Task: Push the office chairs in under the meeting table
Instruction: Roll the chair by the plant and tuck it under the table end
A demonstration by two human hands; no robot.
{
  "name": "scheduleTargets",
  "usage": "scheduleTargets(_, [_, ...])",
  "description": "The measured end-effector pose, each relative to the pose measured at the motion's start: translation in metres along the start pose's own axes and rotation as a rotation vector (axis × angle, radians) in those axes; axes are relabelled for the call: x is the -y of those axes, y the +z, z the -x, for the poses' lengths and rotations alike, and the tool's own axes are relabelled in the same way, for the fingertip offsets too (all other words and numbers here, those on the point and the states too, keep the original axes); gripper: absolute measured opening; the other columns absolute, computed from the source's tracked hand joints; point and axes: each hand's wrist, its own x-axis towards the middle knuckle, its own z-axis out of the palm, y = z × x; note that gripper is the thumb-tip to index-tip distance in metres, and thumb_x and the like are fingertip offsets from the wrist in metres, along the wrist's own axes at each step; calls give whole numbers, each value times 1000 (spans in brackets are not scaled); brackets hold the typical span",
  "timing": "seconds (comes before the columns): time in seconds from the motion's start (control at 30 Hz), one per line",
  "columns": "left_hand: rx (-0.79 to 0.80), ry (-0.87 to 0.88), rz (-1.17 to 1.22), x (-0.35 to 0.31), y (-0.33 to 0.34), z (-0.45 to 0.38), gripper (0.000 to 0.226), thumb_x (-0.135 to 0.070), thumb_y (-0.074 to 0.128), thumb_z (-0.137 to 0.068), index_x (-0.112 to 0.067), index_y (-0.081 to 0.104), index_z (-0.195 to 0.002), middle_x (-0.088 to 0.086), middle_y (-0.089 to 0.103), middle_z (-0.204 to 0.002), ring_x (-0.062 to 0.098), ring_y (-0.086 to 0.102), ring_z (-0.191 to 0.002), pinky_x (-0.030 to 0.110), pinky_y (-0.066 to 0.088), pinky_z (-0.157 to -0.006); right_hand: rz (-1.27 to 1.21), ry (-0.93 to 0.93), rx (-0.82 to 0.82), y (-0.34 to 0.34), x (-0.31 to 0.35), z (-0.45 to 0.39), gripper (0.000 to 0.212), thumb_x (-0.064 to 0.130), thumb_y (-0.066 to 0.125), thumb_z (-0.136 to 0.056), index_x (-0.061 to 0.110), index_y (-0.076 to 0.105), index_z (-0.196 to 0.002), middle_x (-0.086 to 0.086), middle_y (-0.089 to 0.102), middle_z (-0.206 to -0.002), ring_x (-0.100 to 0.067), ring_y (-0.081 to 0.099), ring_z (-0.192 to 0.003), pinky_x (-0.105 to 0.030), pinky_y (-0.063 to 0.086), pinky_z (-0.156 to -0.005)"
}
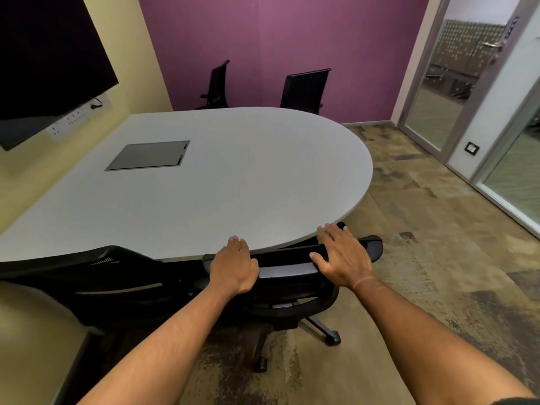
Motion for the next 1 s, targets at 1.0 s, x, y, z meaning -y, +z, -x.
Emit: scheduleTargets(1.0, [-143, -14, 112, -12, -3, -19, 73, -42, 36, -87, -13, 20, -153, 9, 15, -162, 27, 21, -146, 39, 27, -114, -75, -6, -63, 1, -22, -21, 72, 45, 37, -84, 12, 35, -147, -15, 35, -153, -26, 27, -144, -38, 12, -121])
